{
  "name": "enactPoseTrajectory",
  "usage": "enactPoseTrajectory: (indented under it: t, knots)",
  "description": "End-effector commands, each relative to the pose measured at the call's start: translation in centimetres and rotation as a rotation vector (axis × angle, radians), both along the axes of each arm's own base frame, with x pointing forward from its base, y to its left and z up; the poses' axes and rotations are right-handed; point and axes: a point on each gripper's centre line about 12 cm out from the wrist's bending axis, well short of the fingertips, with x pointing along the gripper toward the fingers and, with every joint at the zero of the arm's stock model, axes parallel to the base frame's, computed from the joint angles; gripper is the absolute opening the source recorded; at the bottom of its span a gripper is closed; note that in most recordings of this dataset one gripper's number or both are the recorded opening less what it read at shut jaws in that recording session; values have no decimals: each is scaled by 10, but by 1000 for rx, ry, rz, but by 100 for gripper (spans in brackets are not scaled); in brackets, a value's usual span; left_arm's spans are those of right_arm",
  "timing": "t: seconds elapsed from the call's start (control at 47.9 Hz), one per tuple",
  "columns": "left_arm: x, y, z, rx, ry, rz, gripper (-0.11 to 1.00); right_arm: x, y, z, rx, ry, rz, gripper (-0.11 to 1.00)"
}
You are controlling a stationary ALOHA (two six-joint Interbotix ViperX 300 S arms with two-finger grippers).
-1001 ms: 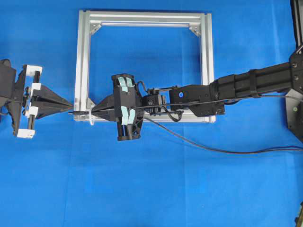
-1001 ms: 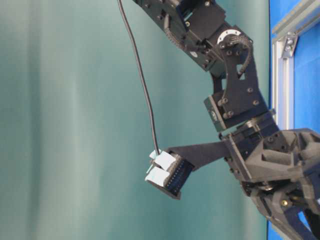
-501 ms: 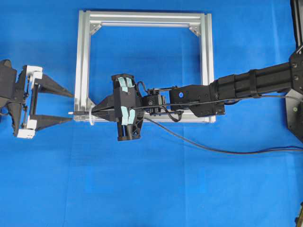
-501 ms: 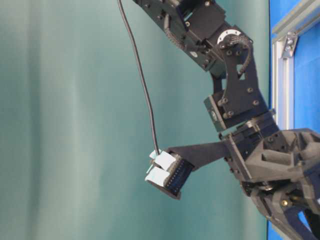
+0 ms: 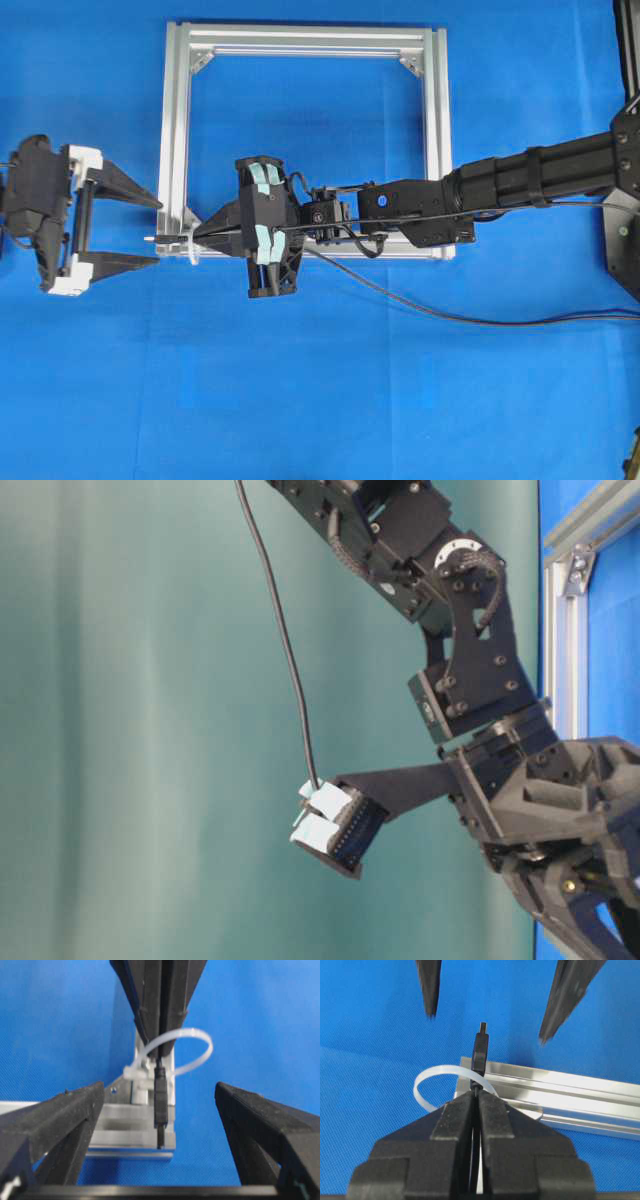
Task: Insert the wire through the string loop located on the left side.
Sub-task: 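Move the left gripper to the plug and close it on the plug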
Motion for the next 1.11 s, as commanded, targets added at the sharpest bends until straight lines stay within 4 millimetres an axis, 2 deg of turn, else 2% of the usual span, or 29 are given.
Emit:
enactPoseTrajectory:
  t: [0.0, 0.188, 0.709, 0.876, 0.96, 1.085]
  knots:
    - [11, -2, -4, 2, 15, -3, 87, 4, 1, 17, 3, -44, 1, 0]
    - [21, -3, -13, 5, 50, -3, 87, 4, 1, 17, 3, -44, 1, 0]
    - [20, -3, -12, 5, 49, -3, 86, 4, 1, 17, 3, -44, 1, 0]
    - [22, -3, -11, 4, 40, -3, 83, 4, 1, 17, 3, -44, 1, 0]
    - [22, -4, -10, 4, 32, -6, 74, 4, 1, 17, 3, -41, 0, 0]
    - [22, -4, -9, 7, 26, -7, 38, 4, 1, 17, 2, -40, 1, 0]
